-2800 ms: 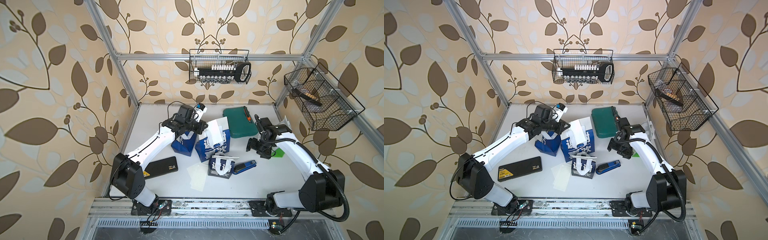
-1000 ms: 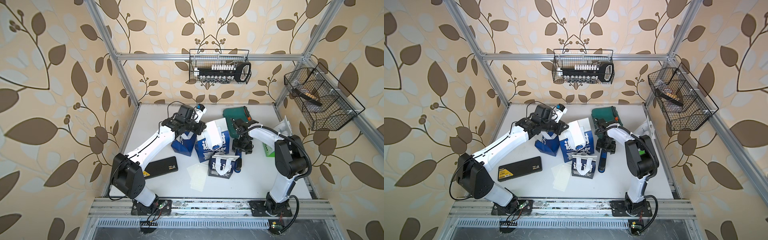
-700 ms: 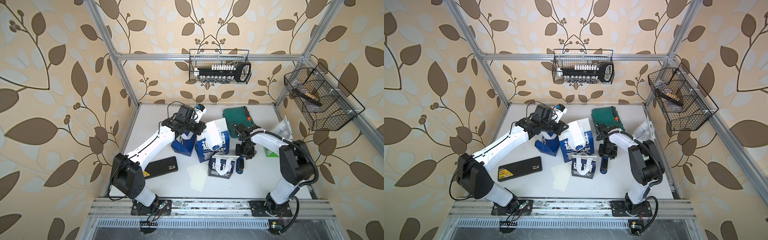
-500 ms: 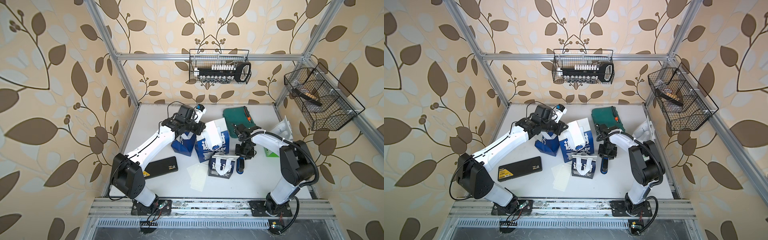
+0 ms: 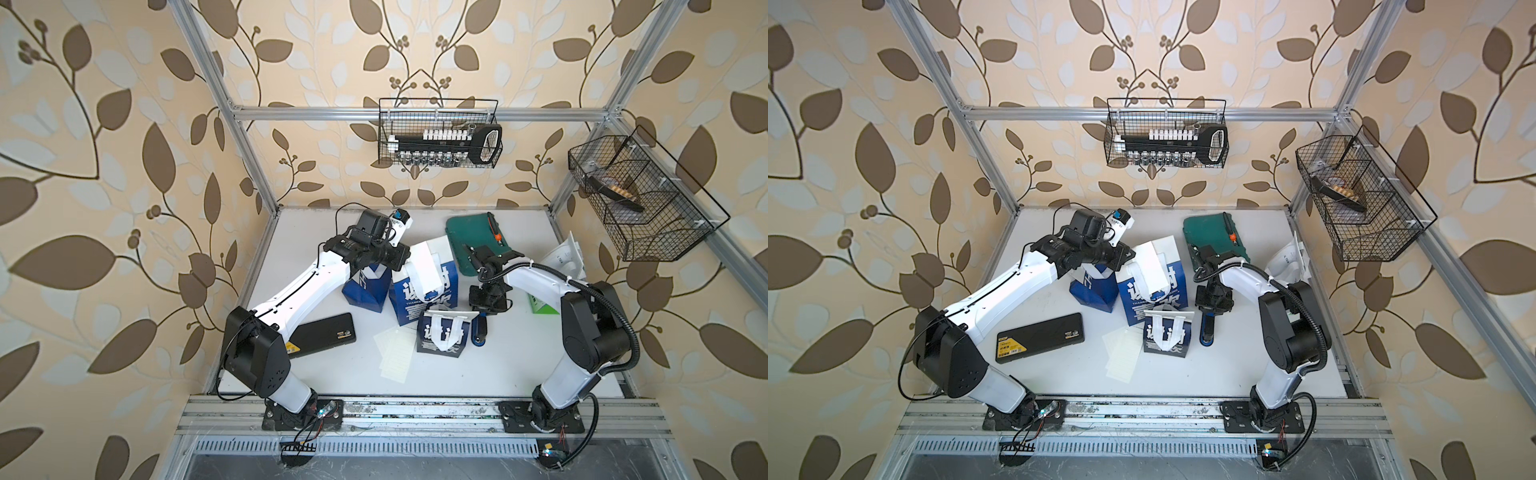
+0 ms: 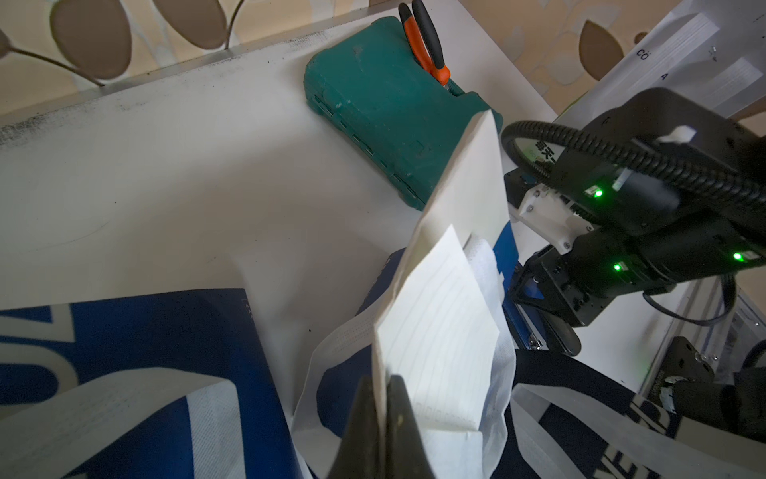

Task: Staple the receipts to the bags
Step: Pick up the stapler from the center of the board.

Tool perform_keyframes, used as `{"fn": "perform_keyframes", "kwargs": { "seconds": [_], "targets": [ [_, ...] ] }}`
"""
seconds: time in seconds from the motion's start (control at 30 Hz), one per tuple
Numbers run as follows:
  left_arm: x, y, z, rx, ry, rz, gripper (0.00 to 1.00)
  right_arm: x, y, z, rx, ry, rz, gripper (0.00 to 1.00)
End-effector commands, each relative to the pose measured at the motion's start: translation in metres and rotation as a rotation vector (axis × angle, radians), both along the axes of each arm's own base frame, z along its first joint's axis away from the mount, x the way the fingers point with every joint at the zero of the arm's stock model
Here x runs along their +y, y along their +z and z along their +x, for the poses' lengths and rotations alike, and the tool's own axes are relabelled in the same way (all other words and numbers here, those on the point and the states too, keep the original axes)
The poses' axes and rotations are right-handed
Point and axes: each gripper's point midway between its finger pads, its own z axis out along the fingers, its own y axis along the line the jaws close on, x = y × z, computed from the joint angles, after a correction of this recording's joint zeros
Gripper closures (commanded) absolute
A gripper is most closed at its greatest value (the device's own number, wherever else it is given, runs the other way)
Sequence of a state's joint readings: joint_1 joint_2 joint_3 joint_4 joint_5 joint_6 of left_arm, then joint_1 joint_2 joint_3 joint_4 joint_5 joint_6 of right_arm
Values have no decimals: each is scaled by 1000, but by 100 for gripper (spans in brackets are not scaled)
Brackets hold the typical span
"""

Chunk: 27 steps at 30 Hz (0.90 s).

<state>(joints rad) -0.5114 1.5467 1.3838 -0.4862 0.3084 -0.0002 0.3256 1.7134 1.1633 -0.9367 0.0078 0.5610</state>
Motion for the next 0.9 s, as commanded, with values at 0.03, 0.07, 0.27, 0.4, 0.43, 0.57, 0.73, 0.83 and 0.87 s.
{"fn": "perform_keyframes", "kwargs": {
  "seconds": [0.03, 0.07, 0.27, 0.4, 0.43, 0.57, 0.73, 0.83, 0.87],
  "targets": [
    [0, 2, -6, 1, -33, 37, 100, -15, 81, 42, -257, 4, -44, 99],
    [0, 2, -8, 1, -39, 44, 100, -19, 103, 52, -327, 5, -63, 100],
    [2, 2, -9, -3, -43, 51, 100, -19, 248, 102, -805, -78, 1, 100],
    [-4, 7, -9, 7, -41, 5, 100, 11, 310, 122, -1015, -108, 210, 100],
    [-6, 9, -8, 8, -41, -9, 100, 18, 317, 127, -1044, -112, 252, 100],
    [-15, 18, -7, 24, -34, -74, 100, 55, 330, 151, -1080, -126, 435, 100],
    [-25, 28, -8, 14, -44, -112, 100, 93, 340, 174, -1104, -128, 616, 100],
    [-29, 31, -8, 6, -51, -115, 100, 110, 350, 178, -1131, -98, 653, 100],
    [-30, 31, -8, 5, -52, -114, 100, 115, 353, 178, -1135, -85, 657, 100]
  ]
}}
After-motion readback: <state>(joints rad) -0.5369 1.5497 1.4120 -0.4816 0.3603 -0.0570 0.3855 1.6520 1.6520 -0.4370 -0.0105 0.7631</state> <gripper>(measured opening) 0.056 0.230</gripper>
